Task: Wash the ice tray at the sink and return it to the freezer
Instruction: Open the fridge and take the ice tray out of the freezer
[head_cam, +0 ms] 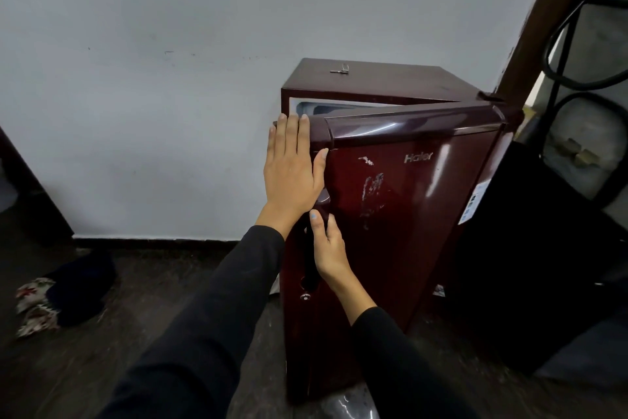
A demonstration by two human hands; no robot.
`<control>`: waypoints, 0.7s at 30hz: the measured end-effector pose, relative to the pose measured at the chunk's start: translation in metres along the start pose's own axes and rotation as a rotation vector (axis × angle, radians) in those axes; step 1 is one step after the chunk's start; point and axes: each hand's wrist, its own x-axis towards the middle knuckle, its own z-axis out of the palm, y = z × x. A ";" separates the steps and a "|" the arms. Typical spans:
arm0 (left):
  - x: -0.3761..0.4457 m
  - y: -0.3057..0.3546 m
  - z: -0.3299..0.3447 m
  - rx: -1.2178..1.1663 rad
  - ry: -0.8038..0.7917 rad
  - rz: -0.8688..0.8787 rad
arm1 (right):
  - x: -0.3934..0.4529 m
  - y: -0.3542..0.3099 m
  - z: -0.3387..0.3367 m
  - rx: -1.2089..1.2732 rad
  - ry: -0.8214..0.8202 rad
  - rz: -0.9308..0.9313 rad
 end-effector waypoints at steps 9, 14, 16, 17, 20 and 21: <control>-0.048 0.059 -0.042 0.056 0.033 -0.007 | -0.065 0.027 -0.027 0.005 0.180 -0.103; -0.071 0.095 -0.070 0.106 0.000 0.016 | -0.097 0.036 -0.053 -0.004 0.258 -0.157; -0.078 0.109 -0.087 0.070 -0.007 0.040 | -0.109 0.041 -0.064 -0.019 0.327 -0.189; -0.082 0.115 -0.095 0.039 -0.011 0.049 | -0.114 0.044 -0.069 -0.031 0.389 -0.209; -0.093 0.129 -0.113 -0.111 -0.007 0.071 | -0.126 0.052 -0.079 -0.073 0.614 -0.271; -0.096 0.133 -0.117 -0.178 0.008 0.085 | -0.128 0.054 -0.082 -0.078 0.678 -0.281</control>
